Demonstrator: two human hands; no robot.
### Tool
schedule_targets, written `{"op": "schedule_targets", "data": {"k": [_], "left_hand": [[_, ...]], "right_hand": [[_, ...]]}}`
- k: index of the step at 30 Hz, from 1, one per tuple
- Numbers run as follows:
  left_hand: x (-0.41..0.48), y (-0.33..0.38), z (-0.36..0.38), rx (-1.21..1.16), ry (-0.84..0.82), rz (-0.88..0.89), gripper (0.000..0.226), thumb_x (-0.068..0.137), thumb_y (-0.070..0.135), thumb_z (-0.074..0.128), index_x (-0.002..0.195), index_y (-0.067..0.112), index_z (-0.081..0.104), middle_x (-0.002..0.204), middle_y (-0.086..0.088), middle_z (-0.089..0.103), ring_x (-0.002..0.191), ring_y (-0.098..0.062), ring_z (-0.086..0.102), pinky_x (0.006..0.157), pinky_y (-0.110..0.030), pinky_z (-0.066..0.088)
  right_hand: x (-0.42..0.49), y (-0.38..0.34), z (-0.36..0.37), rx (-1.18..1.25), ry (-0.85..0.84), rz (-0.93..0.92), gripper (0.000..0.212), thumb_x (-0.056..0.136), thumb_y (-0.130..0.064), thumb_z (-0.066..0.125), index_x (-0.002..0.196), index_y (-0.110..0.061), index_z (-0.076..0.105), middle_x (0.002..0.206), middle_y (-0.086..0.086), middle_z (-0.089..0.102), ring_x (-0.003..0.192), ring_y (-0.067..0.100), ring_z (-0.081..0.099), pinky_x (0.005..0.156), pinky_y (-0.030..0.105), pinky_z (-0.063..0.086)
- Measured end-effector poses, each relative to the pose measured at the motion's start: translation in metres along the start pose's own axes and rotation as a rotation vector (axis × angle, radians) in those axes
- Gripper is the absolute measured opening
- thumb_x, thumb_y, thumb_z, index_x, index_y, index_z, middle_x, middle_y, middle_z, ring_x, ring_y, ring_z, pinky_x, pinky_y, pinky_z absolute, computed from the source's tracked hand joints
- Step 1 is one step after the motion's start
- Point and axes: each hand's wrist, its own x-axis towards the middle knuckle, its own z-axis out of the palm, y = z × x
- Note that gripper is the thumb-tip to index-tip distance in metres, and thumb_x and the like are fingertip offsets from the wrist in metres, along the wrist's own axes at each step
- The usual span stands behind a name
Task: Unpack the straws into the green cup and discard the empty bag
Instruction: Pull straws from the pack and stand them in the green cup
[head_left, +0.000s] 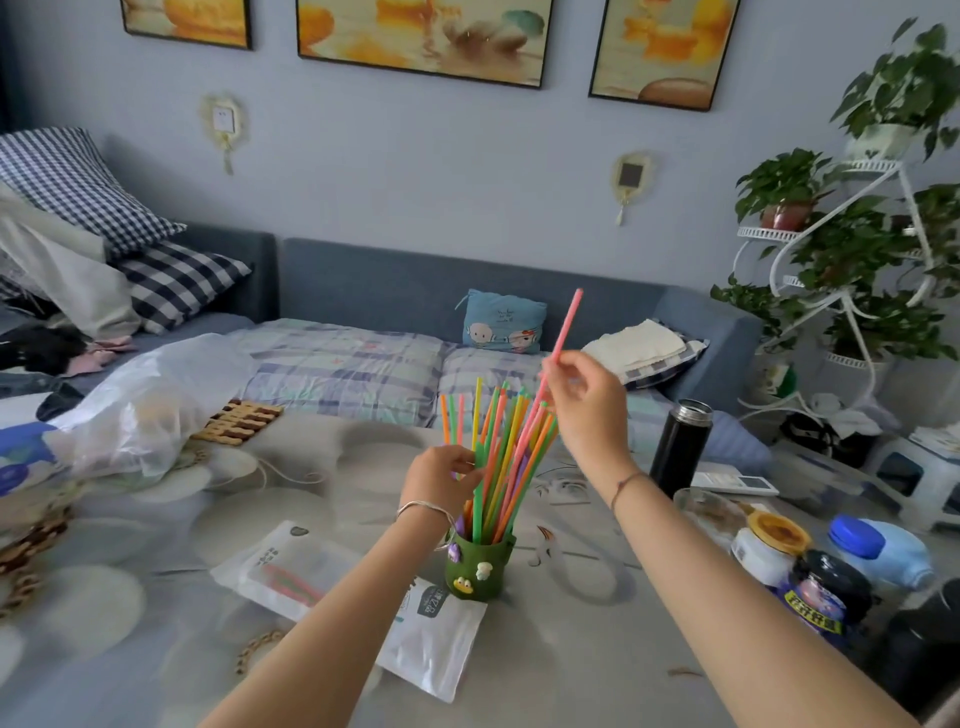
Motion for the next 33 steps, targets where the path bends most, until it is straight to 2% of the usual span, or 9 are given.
{"op": "schedule_targets", "data": {"k": [4, 7, 10, 17, 21, 25, 27, 29, 33], "left_hand": [[-0.004, -0.006, 0.001, -0.058, 0.027, -0.021, 0.035, 0.084, 0.014, 0.067, 0.117, 0.006, 0.065, 0.108, -0.009, 0.072, 0.077, -0.022, 0.068, 0.084, -0.031, 0.055], [-0.009, -0.014, -0.001, -0.078, 0.074, -0.023, 0.034, 0.081, 0.011, 0.070, 0.115, 0.006, 0.067, 0.108, -0.010, 0.072, 0.087, -0.027, 0.069, 0.089, -0.037, 0.053], [-0.015, -0.022, -0.002, -0.082, 0.108, -0.013, 0.034, 0.080, 0.013, 0.070, 0.113, 0.009, 0.069, 0.105, -0.008, 0.073, 0.080, -0.026, 0.070, 0.083, -0.040, 0.056], [-0.023, -0.024, -0.005, -0.017, 0.126, -0.015, 0.034, 0.081, 0.026, 0.070, 0.114, 0.018, 0.065, 0.101, -0.001, 0.072, 0.082, -0.021, 0.067, 0.081, -0.036, 0.056], [-0.037, -0.034, -0.008, 0.011, 0.169, -0.072, 0.034, 0.080, 0.032, 0.071, 0.111, 0.019, 0.064, 0.099, 0.001, 0.072, 0.089, -0.019, 0.066, 0.077, -0.027, 0.049], [-0.064, -0.065, -0.006, -0.063, 0.156, -0.187, 0.032, 0.082, 0.032, 0.068, 0.110, 0.017, 0.063, 0.103, -0.002, 0.073, 0.087, -0.019, 0.066, 0.078, -0.030, 0.052], [-0.082, -0.085, -0.001, 0.015, 0.150, -0.199, 0.035, 0.084, 0.039, 0.064, 0.114, 0.020, 0.063, 0.109, 0.003, 0.070, 0.099, -0.020, 0.064, 0.087, -0.031, 0.048], [-0.099, -0.102, 0.006, 0.111, 0.152, -0.195, 0.037, 0.084, 0.044, 0.062, 0.114, 0.024, 0.064, 0.112, 0.005, 0.070, 0.110, -0.020, 0.061, 0.099, -0.036, 0.039], [-0.116, -0.115, 0.010, -0.005, 0.234, -0.165, 0.044, 0.080, 0.035, 0.070, 0.119, 0.015, 0.062, 0.120, -0.008, 0.066, 0.120, -0.033, 0.053, 0.107, -0.046, 0.034]], "right_hand": [[-0.026, 0.035, 0.028, -0.146, -0.184, 0.081, 0.024, 0.091, -0.031, 0.055, 0.097, -0.012, 0.068, 0.088, 0.001, 0.071, 0.080, 0.016, 0.067, 0.074, 0.036, 0.059], [-0.043, 0.050, 0.044, -0.236, -0.279, 0.145, 0.023, 0.089, -0.026, 0.060, 0.098, -0.008, 0.070, 0.091, 0.007, 0.073, 0.082, 0.018, 0.067, 0.073, 0.029, 0.054], [-0.052, 0.058, 0.054, -0.249, -0.344, 0.208, 0.021, 0.087, -0.022, 0.063, 0.098, -0.007, 0.071, 0.089, 0.009, 0.074, 0.079, 0.019, 0.068, 0.073, 0.029, 0.055], [-0.072, 0.040, 0.044, -0.281, -0.143, 0.153, 0.018, 0.083, -0.029, 0.066, 0.088, -0.018, 0.053, 0.071, -0.010, 0.053, 0.066, 0.011, 0.054, 0.053, 0.017, 0.038], [-0.111, 0.039, 0.041, -0.193, -0.226, 0.228, 0.021, 0.081, -0.033, 0.068, 0.070, -0.026, 0.051, 0.066, -0.011, 0.057, 0.066, 0.015, 0.061, 0.057, 0.030, 0.049], [-0.165, 0.063, 0.048, -0.164, -0.339, 0.533, 0.023, 0.077, -0.034, 0.069, 0.068, -0.022, 0.051, 0.070, -0.003, 0.062, 0.071, 0.023, 0.065, 0.066, 0.038, 0.055], [-0.186, 0.073, 0.053, -0.178, -0.379, 0.645, 0.023, 0.078, -0.033, 0.067, 0.073, -0.019, 0.050, 0.075, 0.003, 0.064, 0.073, 0.027, 0.065, 0.070, 0.039, 0.055], [-0.200, 0.075, 0.059, -0.082, -0.344, 0.731, 0.020, 0.080, -0.026, 0.069, 0.082, -0.015, 0.052, 0.081, 0.006, 0.065, 0.075, 0.026, 0.064, 0.072, 0.037, 0.054], [-0.217, 0.062, 0.077, 0.348, -0.146, 0.880, 0.032, 0.075, -0.002, 0.073, 0.094, -0.003, 0.047, 0.084, 0.016, 0.064, 0.073, 0.024, 0.059, 0.064, 0.032, 0.050]]}}
